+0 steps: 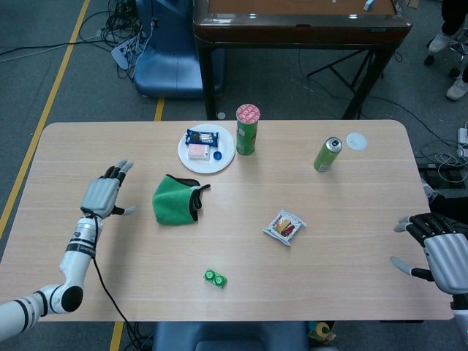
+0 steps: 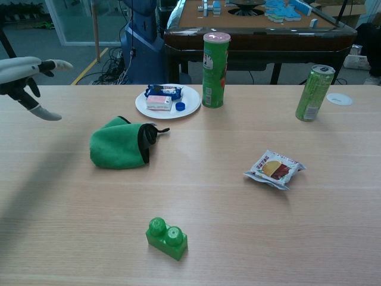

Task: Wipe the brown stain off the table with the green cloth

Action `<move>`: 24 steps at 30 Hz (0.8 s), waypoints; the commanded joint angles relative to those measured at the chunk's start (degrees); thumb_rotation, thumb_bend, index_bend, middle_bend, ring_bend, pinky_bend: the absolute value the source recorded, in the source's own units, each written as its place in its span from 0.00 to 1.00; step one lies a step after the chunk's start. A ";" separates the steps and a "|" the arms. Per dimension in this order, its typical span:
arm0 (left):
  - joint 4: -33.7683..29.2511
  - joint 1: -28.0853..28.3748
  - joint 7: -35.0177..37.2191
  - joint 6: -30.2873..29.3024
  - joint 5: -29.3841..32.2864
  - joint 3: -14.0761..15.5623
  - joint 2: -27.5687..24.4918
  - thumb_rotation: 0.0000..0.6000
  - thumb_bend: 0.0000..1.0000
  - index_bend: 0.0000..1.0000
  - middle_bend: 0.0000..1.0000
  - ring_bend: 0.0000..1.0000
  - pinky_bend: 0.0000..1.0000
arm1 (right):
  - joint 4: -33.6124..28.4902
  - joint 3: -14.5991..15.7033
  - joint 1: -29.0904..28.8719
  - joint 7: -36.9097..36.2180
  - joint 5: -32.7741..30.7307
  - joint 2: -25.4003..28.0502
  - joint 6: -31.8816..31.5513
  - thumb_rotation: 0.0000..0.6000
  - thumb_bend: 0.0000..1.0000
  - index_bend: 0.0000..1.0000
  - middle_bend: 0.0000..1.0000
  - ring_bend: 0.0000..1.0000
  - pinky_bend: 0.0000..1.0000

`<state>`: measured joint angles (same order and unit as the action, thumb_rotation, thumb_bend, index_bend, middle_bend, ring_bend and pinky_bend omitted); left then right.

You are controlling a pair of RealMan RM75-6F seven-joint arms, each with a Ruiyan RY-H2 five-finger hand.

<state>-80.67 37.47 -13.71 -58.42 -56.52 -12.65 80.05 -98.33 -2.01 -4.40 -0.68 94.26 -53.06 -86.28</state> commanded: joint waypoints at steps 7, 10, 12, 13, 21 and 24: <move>-9.98 -11.91 4.26 -13.72 -6.84 5.44 -8.38 1.00 0.14 0.00 0.02 0.08 0.28 | 1.81 -0.32 -3.06 -1.82 0.79 -1.23 3.40 1.00 0.21 0.39 0.35 0.26 0.21; -12.01 -15.49 5.41 -18.35 -10.67 7.48 -10.31 1.00 0.14 0.00 0.02 0.08 0.27 | 2.41 -0.21 -3.39 -2.20 0.78 -1.79 3.74 1.00 0.21 0.39 0.35 0.26 0.21; -13.15 -17.78 6.04 -21.20 -13.12 8.84 -11.35 1.00 0.14 0.02 0.02 0.08 0.27 | 2.79 -0.16 -3.47 -2.60 0.58 -2.22 3.80 1.00 0.21 0.39 0.35 0.26 0.21; -13.65 -18.72 6.32 -22.33 -14.08 9.37 -11.77 1.00 0.14 0.02 0.02 0.08 0.27 | 2.97 -0.12 -3.47 -2.79 0.49 -2.41 3.80 1.00 0.21 0.39 0.35 0.26 0.21; -16.76 -26.50 6.37 -32.57 -21.58 13.00 -13.74 1.00 0.14 0.03 0.02 0.08 0.26 | 4.29 0.22 -3.96 -3.50 0.60 -3.70 4.07 1.00 0.21 0.39 0.35 0.26 0.21; -17.85 -28.69 7.05 -34.79 -23.47 13.91 -14.18 1.00 0.14 0.03 0.02 0.08 0.26 | 4.46 0.37 -4.13 -3.56 0.78 -4.04 4.11 1.00 0.21 0.39 0.35 0.25 0.21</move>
<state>-97.61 10.09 -7.05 -91.90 -78.83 0.37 66.39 -93.89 -1.67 -8.50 -4.24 95.00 -57.06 -82.19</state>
